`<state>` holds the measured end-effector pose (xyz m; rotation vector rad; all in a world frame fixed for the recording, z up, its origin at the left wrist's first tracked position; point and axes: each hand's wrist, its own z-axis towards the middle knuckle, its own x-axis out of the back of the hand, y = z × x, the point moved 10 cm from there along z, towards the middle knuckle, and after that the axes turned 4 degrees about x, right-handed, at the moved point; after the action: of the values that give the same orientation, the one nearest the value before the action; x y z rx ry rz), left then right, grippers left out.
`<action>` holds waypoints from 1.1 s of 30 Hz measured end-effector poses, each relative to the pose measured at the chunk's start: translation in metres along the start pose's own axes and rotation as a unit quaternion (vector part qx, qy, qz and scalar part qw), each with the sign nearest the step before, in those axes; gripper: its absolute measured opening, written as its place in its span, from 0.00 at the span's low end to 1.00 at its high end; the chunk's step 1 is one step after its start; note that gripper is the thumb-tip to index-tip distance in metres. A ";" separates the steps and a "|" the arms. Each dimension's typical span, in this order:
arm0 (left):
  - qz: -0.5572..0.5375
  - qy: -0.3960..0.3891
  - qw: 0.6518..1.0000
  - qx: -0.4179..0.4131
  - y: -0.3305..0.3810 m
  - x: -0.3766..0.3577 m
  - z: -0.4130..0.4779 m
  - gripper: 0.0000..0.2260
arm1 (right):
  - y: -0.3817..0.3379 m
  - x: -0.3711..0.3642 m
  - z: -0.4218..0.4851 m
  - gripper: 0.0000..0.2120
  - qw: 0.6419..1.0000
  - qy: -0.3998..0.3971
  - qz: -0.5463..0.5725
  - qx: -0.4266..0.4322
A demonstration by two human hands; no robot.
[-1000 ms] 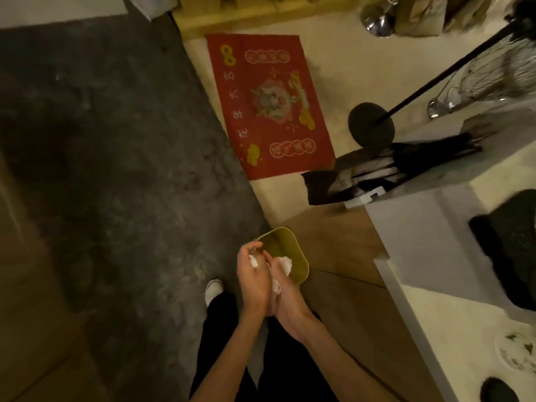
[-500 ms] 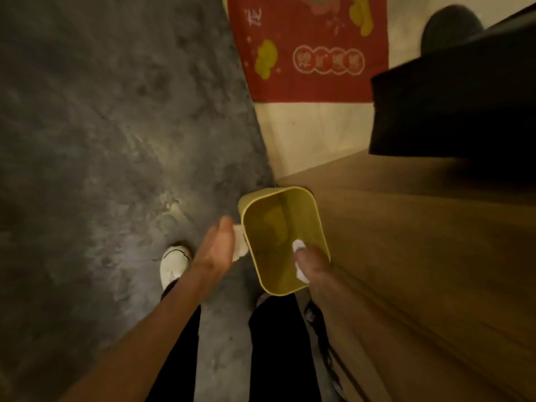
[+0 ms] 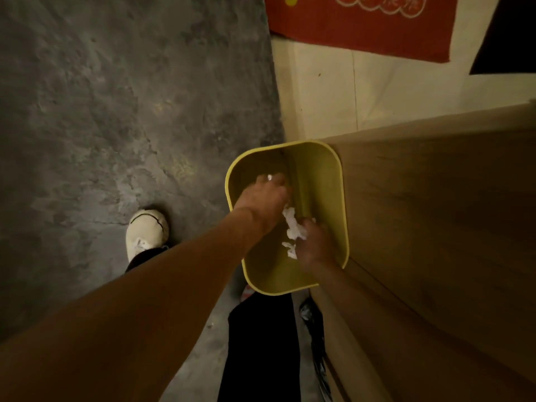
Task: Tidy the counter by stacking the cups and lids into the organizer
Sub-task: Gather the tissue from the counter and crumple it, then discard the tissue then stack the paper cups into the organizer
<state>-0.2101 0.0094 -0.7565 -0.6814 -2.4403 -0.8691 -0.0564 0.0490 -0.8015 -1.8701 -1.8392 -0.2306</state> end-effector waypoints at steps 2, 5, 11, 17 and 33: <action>0.074 -0.010 0.997 -0.012 0.004 -0.002 0.001 0.24 | -0.008 -0.004 -0.004 0.26 0.995 -0.026 -0.098 0.026; 0.131 -0.068 0.988 -0.037 0.008 -0.011 -0.006 0.32 | -0.014 -0.015 -0.021 0.43 0.980 -0.101 -0.169 0.015; 0.235 -0.071 0.968 -0.045 0.009 0.022 -0.031 0.31 | -0.042 -0.011 -0.065 0.47 0.968 -0.128 -0.211 0.038; 0.292 -0.054 0.954 0.033 -0.002 0.111 -0.121 0.31 | -0.096 0.031 -0.167 0.42 0.972 -0.086 -0.214 0.044; 0.205 -0.026 0.949 -0.239 0.223 0.251 -0.510 0.13 | -0.109 0.198 -0.654 0.18 0.940 0.234 0.177 0.177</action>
<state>-0.1459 -0.1086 -0.1612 -1.3405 -2.0164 -1.2793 -0.0021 -0.0810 -0.1245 -1.6733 -1.1209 -0.1827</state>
